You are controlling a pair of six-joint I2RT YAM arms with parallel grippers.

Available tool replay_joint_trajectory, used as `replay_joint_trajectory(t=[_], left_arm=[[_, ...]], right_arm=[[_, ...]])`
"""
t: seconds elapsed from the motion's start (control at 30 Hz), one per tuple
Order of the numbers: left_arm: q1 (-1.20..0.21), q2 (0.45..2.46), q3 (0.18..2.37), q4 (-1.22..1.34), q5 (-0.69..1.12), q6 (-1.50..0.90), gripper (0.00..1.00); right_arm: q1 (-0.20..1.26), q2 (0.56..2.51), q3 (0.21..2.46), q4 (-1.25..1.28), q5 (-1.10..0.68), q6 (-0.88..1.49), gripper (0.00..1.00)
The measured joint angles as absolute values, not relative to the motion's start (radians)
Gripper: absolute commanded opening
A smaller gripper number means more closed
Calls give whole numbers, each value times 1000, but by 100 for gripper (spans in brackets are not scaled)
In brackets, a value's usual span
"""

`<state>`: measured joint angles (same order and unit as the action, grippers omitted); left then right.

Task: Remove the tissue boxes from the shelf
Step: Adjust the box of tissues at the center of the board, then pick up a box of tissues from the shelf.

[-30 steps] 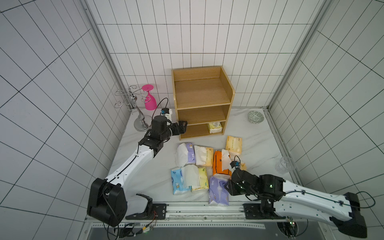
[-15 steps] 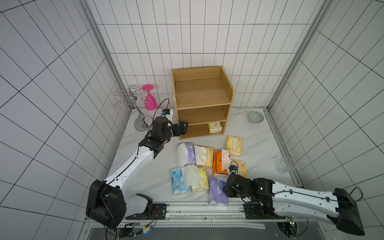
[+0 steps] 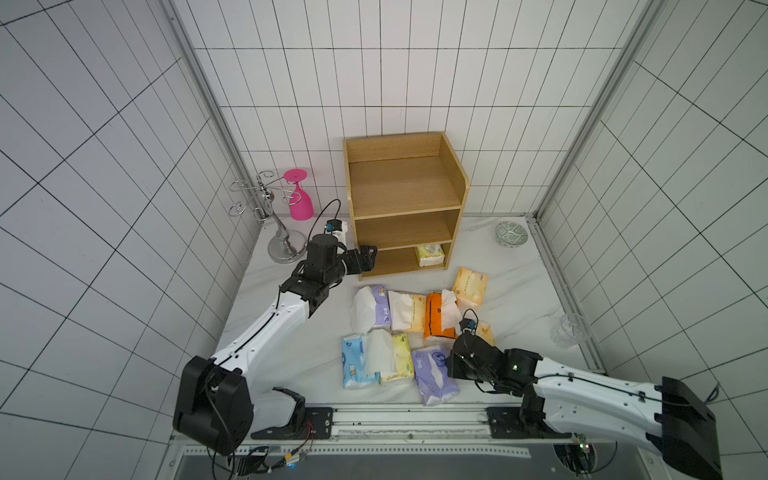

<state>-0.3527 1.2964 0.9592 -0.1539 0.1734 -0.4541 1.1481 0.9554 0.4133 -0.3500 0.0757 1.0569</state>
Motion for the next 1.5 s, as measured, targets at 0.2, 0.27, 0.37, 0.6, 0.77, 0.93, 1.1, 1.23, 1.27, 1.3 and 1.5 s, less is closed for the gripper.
replay_joint_trajectory(t=[0.2,0.27,0.37,0.6,0.77,0.93,1.1,1.23,1.27,1.3,1.5], left_arm=[[-353,1307,957,-154,168,-451,96],[-353,1307,957,-154,164,-448,97],[-353,1307,955,-152,155,-440,97],[-350,1303,940,-150,145,-429,97],[-344,1299,931,-130,150,-429,97],[-342,1301,926,-88,190,-429,96],[-342,1310,926,-65,215,-427,95],[-342,1311,926,-64,223,-421,95],[-342,1312,926,-63,225,-418,95],[-342,1312,926,-62,226,-415,95],[-325,1320,926,-59,235,-403,95]], right_arm=[[1144,992,414,-289,79,1045,45],[1144,991,415,-294,85,1038,61],[1144,952,416,-343,96,1029,67],[1144,676,467,-539,120,1007,69],[1127,575,592,-596,176,945,58],[954,712,737,-501,155,836,54],[718,984,804,-250,-4,791,51],[619,1189,804,-52,-76,818,50],[606,1240,804,1,-84,831,50],[595,1283,804,46,-90,844,51],[569,1513,829,216,-93,901,57]])
